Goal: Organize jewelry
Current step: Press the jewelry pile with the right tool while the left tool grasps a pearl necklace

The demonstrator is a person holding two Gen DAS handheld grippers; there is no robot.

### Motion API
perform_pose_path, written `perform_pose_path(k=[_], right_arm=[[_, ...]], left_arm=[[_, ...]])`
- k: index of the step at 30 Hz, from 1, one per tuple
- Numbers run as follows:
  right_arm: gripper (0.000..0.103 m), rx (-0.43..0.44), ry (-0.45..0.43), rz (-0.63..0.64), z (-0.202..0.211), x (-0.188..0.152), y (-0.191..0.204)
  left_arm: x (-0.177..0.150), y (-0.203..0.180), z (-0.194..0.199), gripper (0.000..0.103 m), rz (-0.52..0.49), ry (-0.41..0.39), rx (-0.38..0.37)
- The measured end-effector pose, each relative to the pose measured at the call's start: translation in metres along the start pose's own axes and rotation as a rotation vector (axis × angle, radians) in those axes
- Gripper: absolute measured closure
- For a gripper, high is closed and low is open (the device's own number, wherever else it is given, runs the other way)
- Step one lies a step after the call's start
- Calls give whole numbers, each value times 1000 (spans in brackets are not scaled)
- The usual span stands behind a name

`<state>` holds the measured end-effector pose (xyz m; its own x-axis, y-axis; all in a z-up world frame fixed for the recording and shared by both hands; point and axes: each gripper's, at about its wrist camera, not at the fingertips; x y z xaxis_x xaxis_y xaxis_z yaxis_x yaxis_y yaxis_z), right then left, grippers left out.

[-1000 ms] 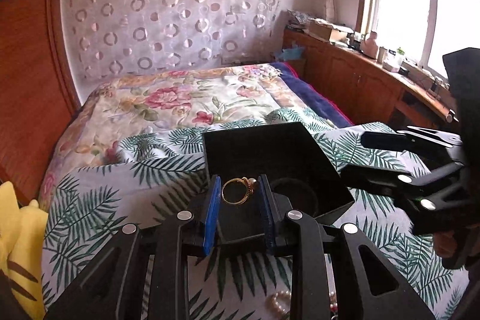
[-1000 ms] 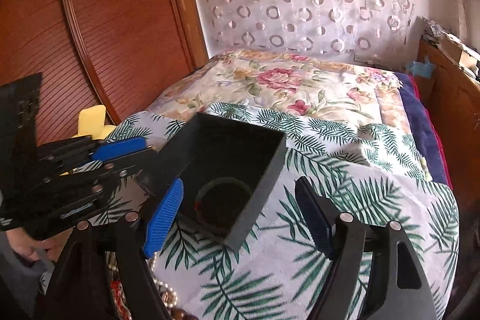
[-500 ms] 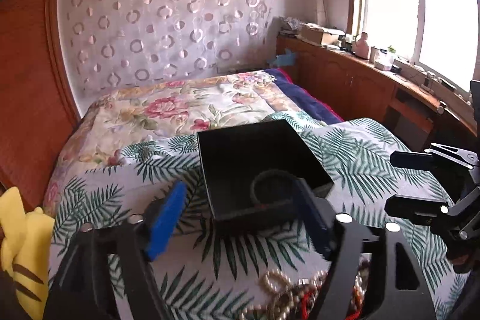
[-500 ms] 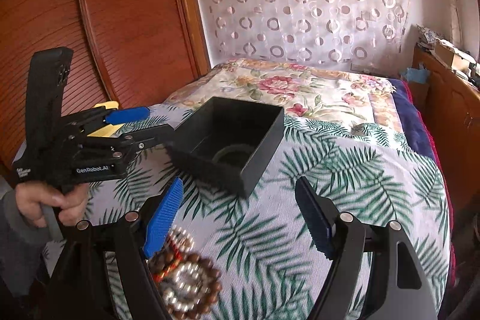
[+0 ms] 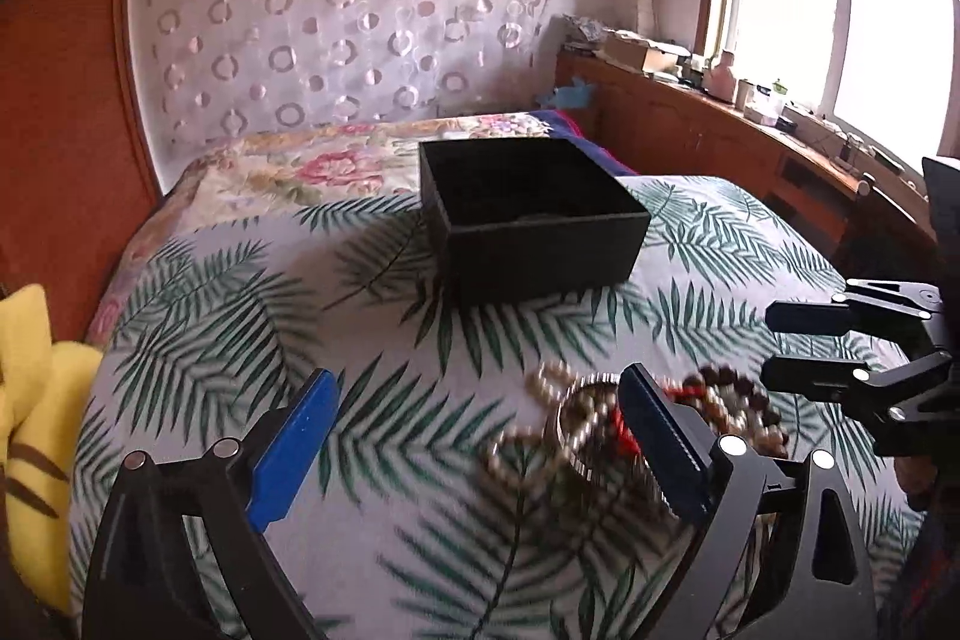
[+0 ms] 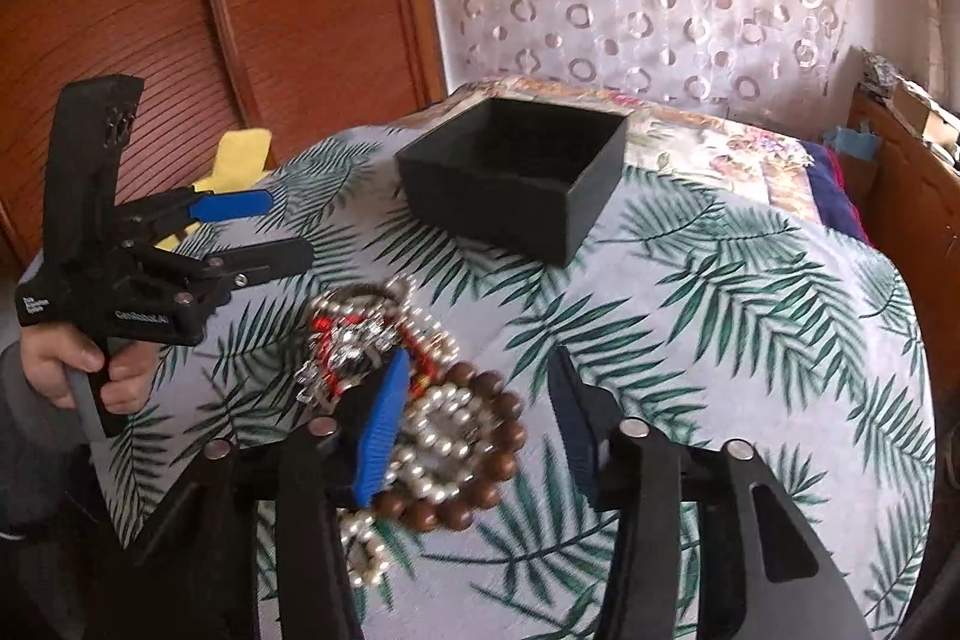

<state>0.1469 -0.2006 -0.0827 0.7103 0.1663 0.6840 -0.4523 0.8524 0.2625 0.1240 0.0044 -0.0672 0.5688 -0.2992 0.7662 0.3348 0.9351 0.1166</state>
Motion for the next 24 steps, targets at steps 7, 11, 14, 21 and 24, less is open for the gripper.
perform_pose_path(k=[7, 11, 14, 21, 24], right_arm=[[80, 24, 45, 0, -17, -4, 11], [82, 36, 65, -24, -26, 0, 11], [82, 39, 84, -39, -32, 2, 12], [82, 65, 122, -91, -37, 7, 9], [82, 81, 138, -101, -38, 8, 8]], left_arm=[[-14, 4, 21, 12, 15, -11, 28], [-19, -2, 25, 12, 1, -8, 36], [-23, -6, 28, 12, -14, -10, 35], [-29, -15, 29, 12, -32, -2, 14], [-30, -16, 27, 12, -26, 4, 4]])
Point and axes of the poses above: each gripper's, at about its wrist camera, not at the fingertips, and z roughly against the way its jaws point, y to its left, x to its top, and after that the axes turned 12 degrees about -z, right-handed
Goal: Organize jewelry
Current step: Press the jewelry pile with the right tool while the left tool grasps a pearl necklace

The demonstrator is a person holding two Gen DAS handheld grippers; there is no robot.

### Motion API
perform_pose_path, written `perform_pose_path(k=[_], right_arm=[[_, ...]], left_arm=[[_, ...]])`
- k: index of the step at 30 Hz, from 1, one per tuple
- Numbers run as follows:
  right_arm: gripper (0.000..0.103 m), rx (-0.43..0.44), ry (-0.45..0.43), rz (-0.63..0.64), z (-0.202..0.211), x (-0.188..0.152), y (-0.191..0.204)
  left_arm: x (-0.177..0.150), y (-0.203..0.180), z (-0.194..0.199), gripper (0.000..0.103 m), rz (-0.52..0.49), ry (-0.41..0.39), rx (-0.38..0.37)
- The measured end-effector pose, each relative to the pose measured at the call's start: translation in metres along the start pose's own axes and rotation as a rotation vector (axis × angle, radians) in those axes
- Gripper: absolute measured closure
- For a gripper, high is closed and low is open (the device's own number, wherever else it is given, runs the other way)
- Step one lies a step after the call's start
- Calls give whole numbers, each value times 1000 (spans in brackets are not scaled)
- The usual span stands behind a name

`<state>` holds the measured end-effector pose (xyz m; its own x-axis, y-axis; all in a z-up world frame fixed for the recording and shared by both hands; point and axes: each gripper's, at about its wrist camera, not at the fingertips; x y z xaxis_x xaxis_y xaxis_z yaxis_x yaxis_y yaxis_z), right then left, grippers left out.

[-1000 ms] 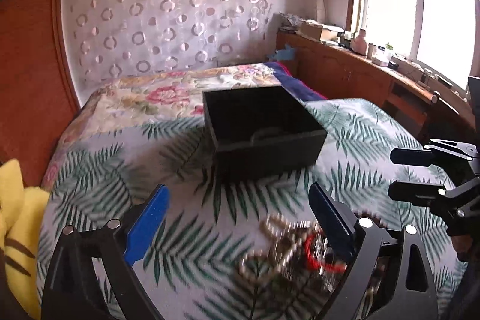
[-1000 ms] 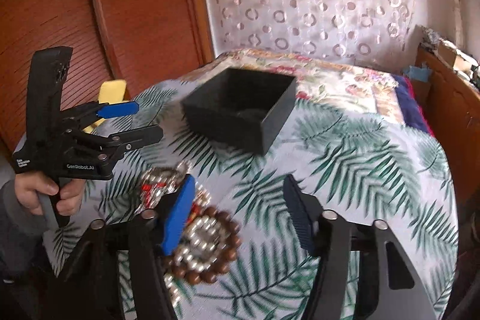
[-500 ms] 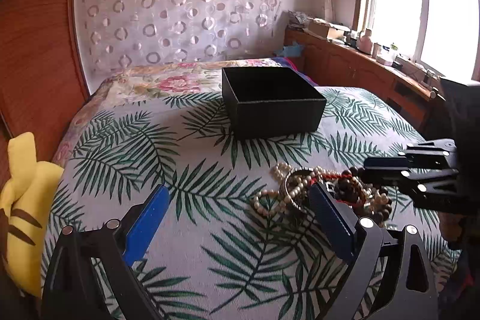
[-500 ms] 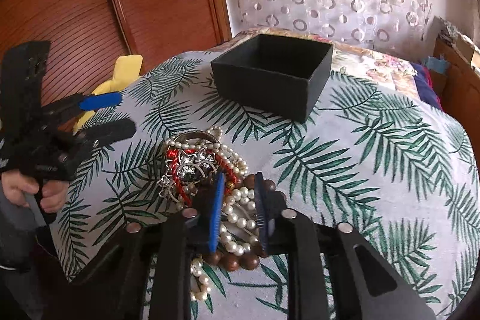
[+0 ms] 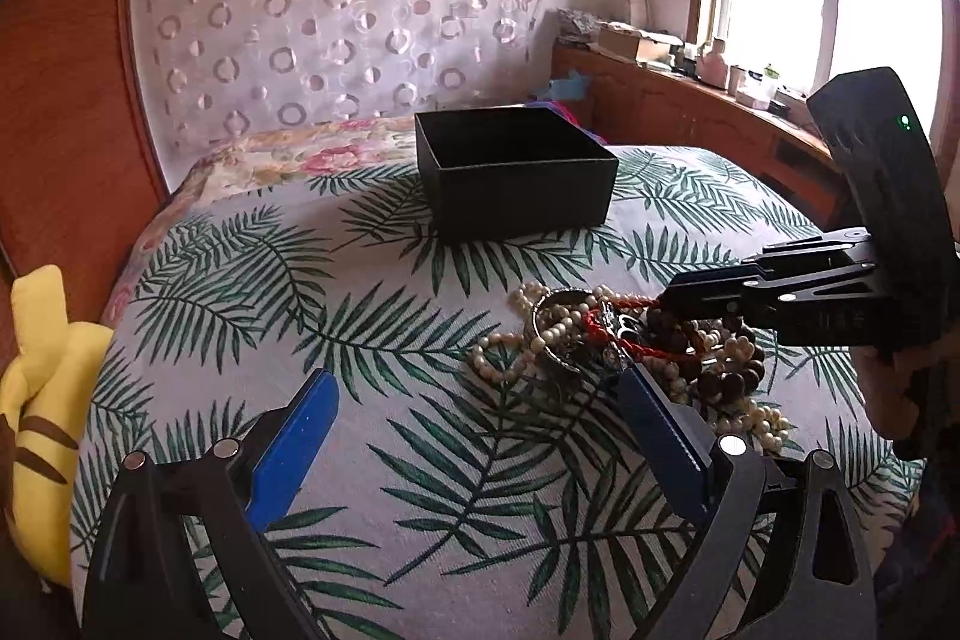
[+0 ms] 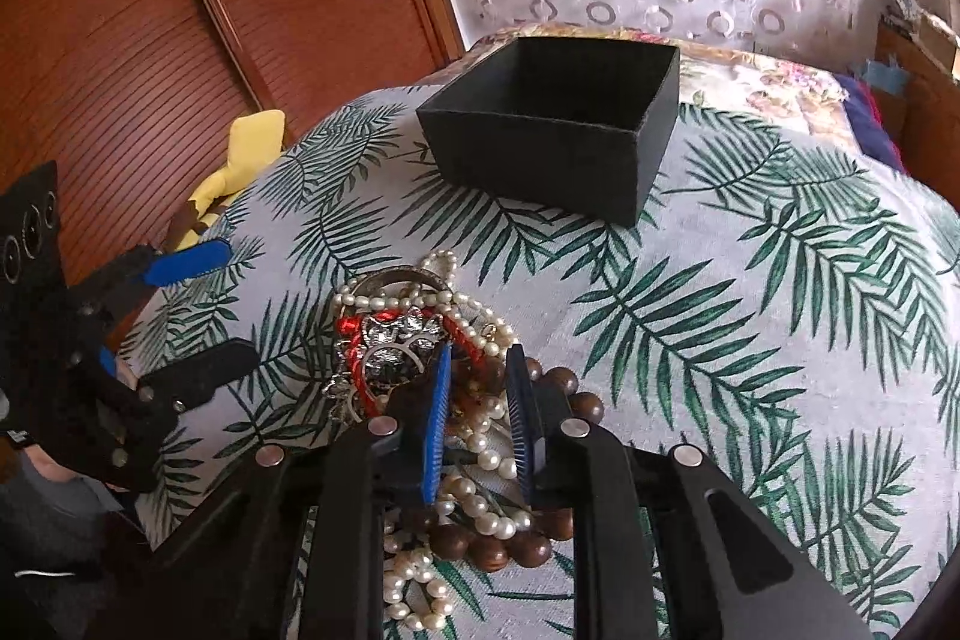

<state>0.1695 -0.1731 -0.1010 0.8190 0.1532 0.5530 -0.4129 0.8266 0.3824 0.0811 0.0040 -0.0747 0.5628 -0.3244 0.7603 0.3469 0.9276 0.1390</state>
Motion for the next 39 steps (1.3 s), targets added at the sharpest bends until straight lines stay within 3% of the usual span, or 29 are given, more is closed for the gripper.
perform_pose_path(k=[5, 11, 24, 32, 34, 37, 39], right_arm=[[95, 10, 10, 16, 0, -1, 4], [96, 6, -33, 31, 10, -3, 5], [96, 18, -217, 55, 77, 7, 11], [96, -36, -253, 66, 98, 7, 2], [96, -50, -251, 62, 97, 4, -2], [96, -56, -239, 47, 94, -1, -11], [96, -58, -233, 38, 91, -3, -15]], left_arm=[[0, 0, 0, 12, 2, -1, 0], [-1, 1, 1, 12, 3, 4, 2], [-3, 4, -8, 12, 12, 52, -11], [1, -3, -16, 12, -8, 70, -33], [3, -4, -18, 16, -12, 72, -49], [8, -7, -26, 46, -34, 99, -61], [10, -8, -31, 57, -58, 122, -53]])
Point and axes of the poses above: each gripper's, at about its wrist camera, not at the fingertips, and z roughly against the way its jaws point, y to its left, x to its top, and after that the axes turned 12 degrees about -z, right-handed
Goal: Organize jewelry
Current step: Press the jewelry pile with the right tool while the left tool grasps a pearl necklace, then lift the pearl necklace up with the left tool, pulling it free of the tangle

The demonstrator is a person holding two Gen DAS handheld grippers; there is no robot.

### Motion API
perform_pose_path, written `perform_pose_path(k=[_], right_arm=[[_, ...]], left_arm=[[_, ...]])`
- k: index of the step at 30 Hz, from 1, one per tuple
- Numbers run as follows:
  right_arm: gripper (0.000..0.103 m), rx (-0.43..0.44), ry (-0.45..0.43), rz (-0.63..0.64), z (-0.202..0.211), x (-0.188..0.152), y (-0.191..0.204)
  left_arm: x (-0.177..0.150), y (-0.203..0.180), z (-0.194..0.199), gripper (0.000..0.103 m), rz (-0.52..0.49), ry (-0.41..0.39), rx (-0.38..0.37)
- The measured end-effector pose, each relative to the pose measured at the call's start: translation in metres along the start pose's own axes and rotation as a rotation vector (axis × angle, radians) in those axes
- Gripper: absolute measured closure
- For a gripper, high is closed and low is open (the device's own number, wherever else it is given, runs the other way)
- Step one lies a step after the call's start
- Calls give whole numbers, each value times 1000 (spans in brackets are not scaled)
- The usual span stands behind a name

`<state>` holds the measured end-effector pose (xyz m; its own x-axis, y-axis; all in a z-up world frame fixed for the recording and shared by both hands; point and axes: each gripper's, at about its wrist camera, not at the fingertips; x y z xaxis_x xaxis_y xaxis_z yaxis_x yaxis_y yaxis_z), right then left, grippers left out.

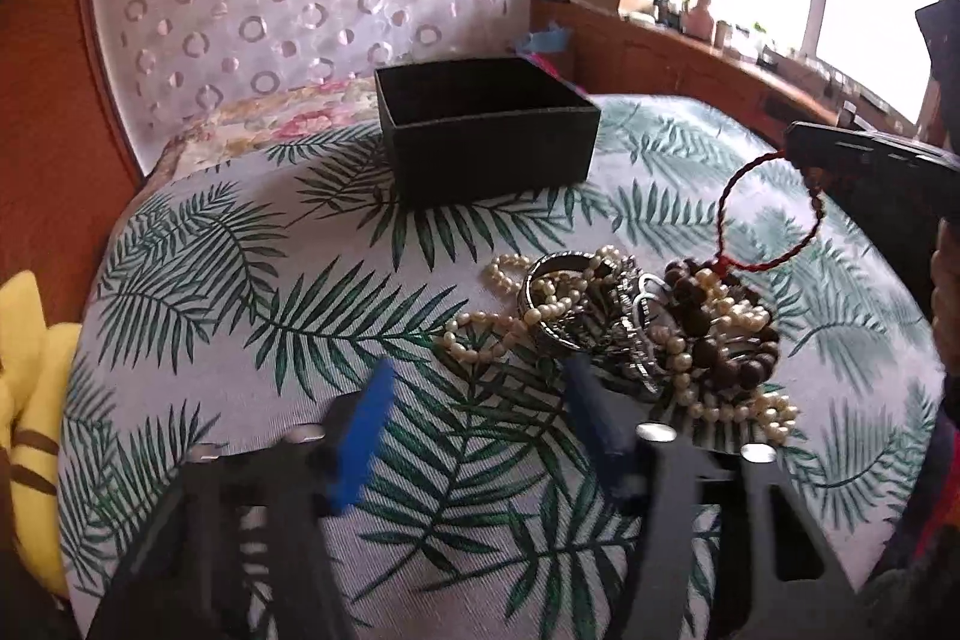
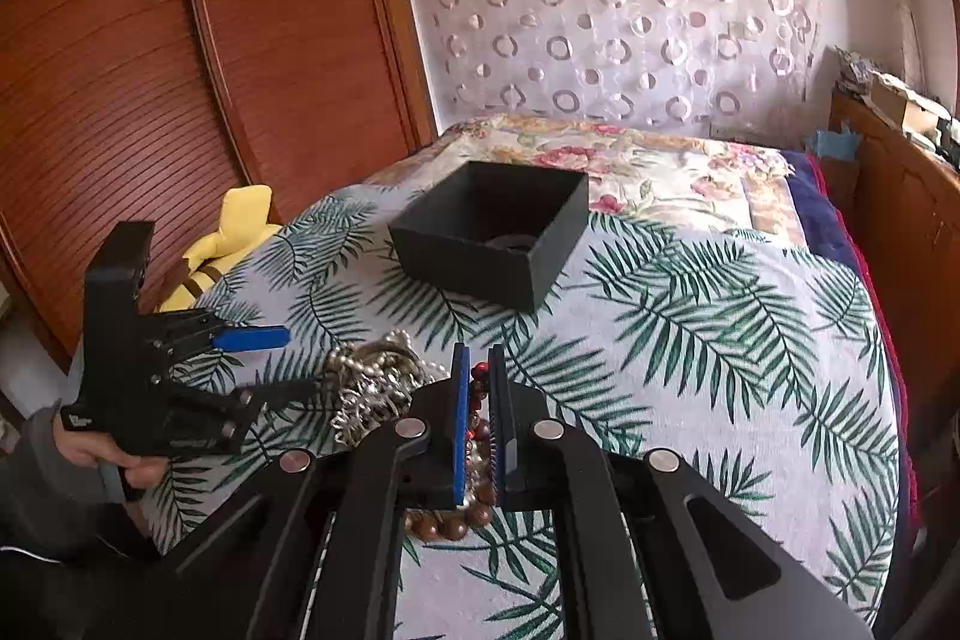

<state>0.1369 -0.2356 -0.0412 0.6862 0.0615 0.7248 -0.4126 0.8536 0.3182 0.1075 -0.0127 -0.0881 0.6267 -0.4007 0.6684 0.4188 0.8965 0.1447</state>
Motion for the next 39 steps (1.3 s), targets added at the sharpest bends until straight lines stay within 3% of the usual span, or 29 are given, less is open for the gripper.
perform_pose_path(k=[6, 11, 13, 15, 19, 39], right_arm=[[96, 1, 0, -6, -1, -3, -1], [96, 1, -5, -14, 0, -4, -4], [96, -1, -3, -15, 0, -5, -5], [96, -3, 1, -18, -2, -7, -7], [96, -5, 4, -24, -2, -8, -8], [96, -6, -4, -18, -3, -6, -3]], left_arm=[[9, -3, -18, 63, -70, 66, 31], [13, -3, -27, 65, -90, 70, 44], [15, -4, -28, 85, -97, 61, 24], [15, -4, -26, 99, -106, 48, 12], [23, -3, -12, 99, -96, -1, -15], [83, 8, 70, 99, -57, -205, -5]])
Point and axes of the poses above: each gripper's, at about its wrist camera, not at the fingertips, and z roughly against the way its jaws point, y to its left, x to its top, and after that the axes turned 12 degrees about -z, right-handed
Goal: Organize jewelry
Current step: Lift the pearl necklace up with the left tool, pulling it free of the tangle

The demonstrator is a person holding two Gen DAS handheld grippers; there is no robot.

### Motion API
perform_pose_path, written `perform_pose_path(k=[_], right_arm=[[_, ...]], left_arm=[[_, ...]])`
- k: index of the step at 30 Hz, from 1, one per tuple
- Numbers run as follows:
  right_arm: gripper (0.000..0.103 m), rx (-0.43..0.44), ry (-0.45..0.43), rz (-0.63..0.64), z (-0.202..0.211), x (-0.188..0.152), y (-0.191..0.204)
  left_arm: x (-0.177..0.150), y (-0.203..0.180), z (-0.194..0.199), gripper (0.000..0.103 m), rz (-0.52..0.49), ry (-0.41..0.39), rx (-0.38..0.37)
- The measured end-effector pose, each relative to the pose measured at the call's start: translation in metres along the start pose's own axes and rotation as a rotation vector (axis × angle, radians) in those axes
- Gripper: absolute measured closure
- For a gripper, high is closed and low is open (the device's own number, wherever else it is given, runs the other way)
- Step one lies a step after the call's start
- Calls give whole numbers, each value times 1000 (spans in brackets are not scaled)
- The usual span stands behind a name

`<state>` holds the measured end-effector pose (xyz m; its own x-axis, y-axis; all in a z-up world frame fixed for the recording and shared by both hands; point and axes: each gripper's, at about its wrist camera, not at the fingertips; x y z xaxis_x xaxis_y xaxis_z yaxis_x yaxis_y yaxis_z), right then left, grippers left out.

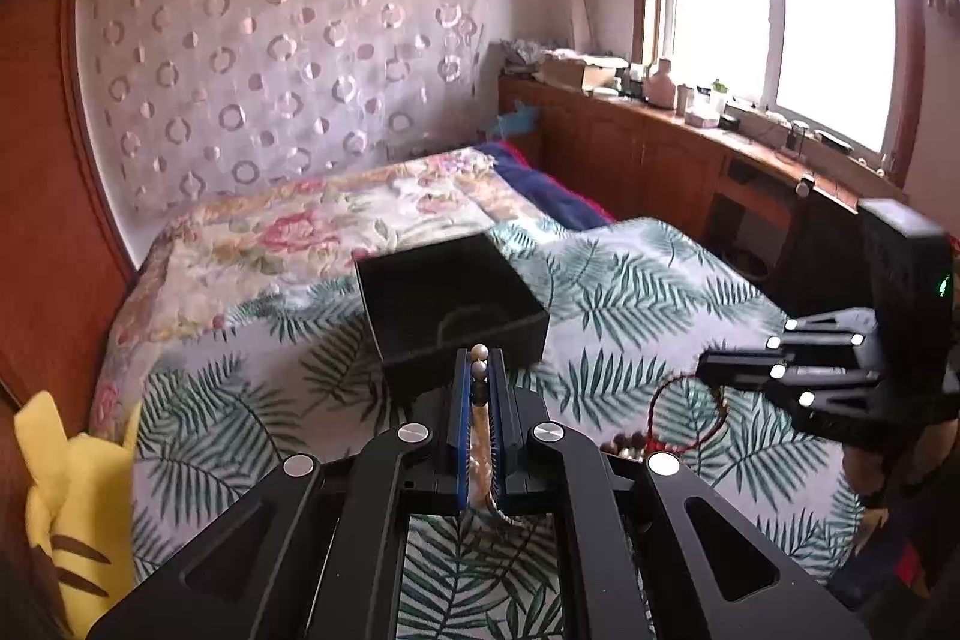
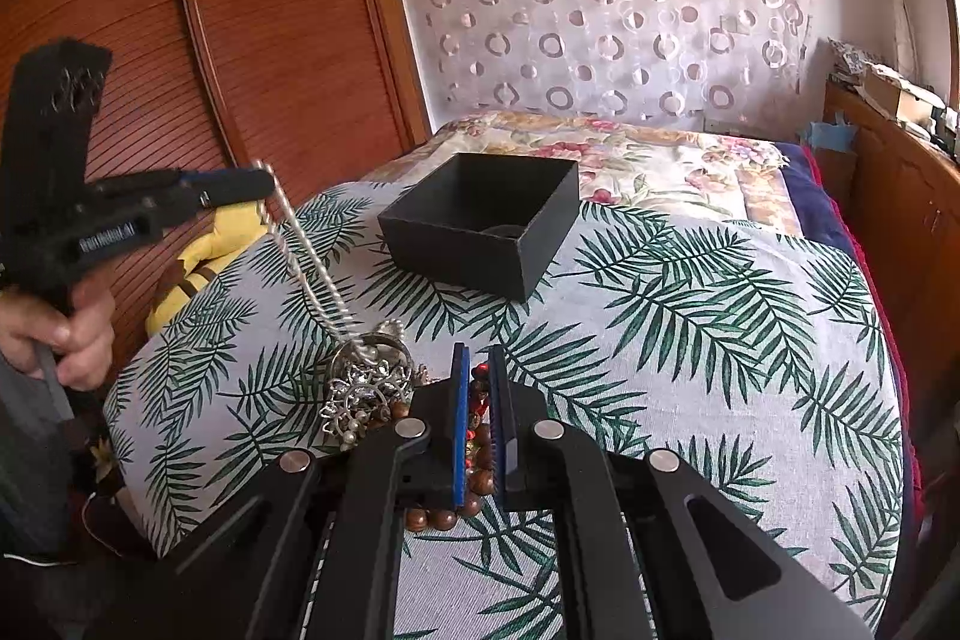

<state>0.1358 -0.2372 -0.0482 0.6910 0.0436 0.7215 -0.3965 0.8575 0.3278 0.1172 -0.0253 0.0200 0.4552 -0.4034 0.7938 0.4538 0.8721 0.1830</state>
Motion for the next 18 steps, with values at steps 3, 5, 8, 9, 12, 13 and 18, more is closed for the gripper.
perform_pose_path(k=[3, 5, 8, 9, 12, 13, 18], right_arm=[[96, 1, 0, 0, 0, 0, 0], [96, 1, 1, 1, 0, -1, 0], [96, 0, 6, 2, -1, -3, 0], [96, -1, 8, 2, -2, -4, 0], [96, -4, 14, 0, -4, -6, -1], [96, -5, 14, -1, -4, -6, -2], [96, -13, 14, -2, -6, -4, -2]], left_arm=[[9, 1, 6, 99, 1, -17, 0], [12, 2, 10, 99, 0, -26, -1], [8, -1, 13, 99, -5, -23, -4], [4, -3, 14, 99, -2, -16, -6], [-9, -6, 17, 99, 11, -1, -21], [-15, -8, 19, 99, 15, 7, -26], [-36, -12, 39, 99, 49, -11, -41]])
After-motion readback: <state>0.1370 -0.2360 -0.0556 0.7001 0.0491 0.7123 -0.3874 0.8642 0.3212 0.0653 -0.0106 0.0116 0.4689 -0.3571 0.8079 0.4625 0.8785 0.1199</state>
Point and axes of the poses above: each gripper's, at about its wrist camera, not at the fingertips, and z roughly against the way its jaws point, y to its left, x to its top, and after that the axes turned 12 degrees about -z, right-handed
